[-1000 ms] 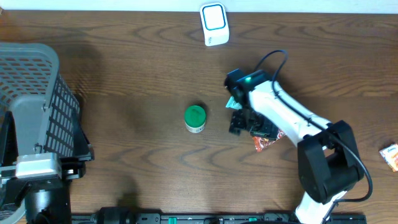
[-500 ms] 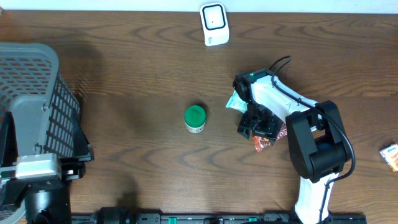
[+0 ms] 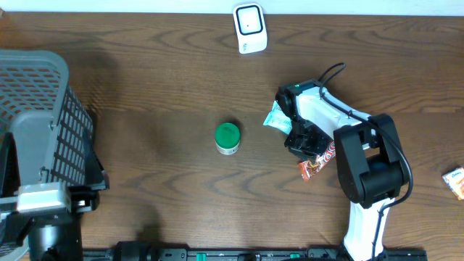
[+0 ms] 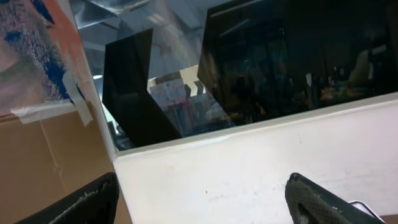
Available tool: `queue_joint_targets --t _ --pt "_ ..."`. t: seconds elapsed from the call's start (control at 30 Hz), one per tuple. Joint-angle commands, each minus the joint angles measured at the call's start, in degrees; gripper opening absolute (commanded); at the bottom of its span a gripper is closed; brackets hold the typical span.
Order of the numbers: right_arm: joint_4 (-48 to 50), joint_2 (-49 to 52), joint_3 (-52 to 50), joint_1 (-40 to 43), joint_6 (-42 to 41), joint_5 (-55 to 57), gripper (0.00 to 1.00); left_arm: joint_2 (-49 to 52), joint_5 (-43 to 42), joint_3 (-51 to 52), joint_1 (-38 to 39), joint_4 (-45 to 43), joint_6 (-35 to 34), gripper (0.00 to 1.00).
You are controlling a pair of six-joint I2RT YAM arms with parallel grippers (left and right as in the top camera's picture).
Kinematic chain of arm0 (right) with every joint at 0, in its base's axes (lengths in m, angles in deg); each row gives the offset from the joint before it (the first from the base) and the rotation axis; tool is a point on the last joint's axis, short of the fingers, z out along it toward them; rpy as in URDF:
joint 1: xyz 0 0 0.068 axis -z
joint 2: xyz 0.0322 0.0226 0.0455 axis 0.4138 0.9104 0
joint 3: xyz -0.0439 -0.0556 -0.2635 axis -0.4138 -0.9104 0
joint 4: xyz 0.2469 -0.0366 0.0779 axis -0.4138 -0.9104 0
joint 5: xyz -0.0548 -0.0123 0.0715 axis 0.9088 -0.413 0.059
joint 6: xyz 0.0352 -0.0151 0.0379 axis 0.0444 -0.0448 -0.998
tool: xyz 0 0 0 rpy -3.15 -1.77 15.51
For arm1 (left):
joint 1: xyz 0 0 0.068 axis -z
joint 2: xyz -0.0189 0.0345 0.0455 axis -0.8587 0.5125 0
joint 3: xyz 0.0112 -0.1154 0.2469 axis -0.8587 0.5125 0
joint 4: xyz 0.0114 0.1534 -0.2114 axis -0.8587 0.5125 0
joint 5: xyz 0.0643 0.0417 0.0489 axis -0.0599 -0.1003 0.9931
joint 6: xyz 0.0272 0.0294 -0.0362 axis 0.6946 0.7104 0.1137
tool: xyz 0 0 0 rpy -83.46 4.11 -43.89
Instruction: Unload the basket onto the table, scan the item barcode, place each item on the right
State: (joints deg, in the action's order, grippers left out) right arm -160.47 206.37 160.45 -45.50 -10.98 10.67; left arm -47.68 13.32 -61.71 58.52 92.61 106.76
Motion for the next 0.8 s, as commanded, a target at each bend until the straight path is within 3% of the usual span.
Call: queue_joint_targets --t 0.0,0.2,0.33,0.5,0.77 --pt "0.4 1.5 -0.4 0.4 -1.9 2.6 0.01 -1.2 -0.9 0.5 -0.2 -0.2 0.1 0.86" --pt "0.3 1.3 -0.1 0.3 1.6 -4.3 0.01 -1.6 -0.9 0.5 -0.2 0.0 0.1 0.86" --pt "-0.7 0.1 1.9 0.3 10.2 -13.1 0.01 -1.6 -0.9 0.5 -0.2 0.5 0.1 0.86" --pt "-0.6 -4.3 4.0 0.3 24.2 -31.8 0.02 -1.6 -0.9 0.5 -0.2 0.6 0.1 0.86" --pt "-1.3 -10.4 4.1 0.1 34.9 -44.9 0.01 -1.6 -0.9 0.7 -0.3 1.0 0.1 0.86"
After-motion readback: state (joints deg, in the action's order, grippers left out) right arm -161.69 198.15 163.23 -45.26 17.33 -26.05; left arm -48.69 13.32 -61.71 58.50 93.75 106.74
